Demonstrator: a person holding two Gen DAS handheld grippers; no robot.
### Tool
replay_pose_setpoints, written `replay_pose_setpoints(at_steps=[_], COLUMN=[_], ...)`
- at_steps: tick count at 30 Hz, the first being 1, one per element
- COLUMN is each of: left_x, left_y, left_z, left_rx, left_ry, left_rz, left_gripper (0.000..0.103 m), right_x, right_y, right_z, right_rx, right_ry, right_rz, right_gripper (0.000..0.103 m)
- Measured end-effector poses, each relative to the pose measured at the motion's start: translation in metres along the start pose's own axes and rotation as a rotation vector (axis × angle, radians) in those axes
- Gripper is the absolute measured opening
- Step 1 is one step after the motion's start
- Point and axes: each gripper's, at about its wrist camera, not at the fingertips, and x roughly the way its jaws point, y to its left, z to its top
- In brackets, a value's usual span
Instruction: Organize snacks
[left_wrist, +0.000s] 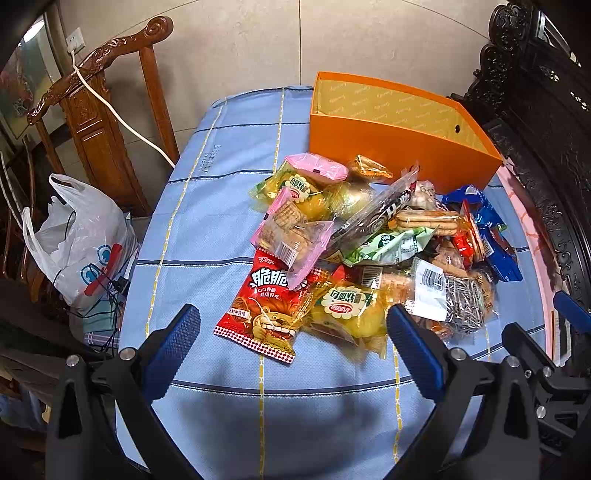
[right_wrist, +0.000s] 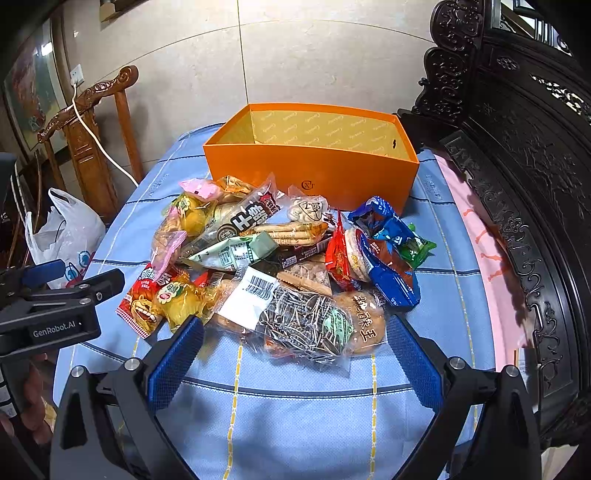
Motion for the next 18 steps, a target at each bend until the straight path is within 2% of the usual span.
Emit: replay_pose_setpoints(at_steps=[18], left_x=[0.0028], left_y=[0.0017], left_z=[-0.0013], left_rx=[-0.004], left_ry=[0.009], left_rz=[0.003], left_gripper=[0.099], right_x=[0.0016], right_y=[-0.0001], right_z=[-0.0012], right_rx=[0.002], right_ry=[0.004], right_rz=[0.001], right_gripper=[0.099])
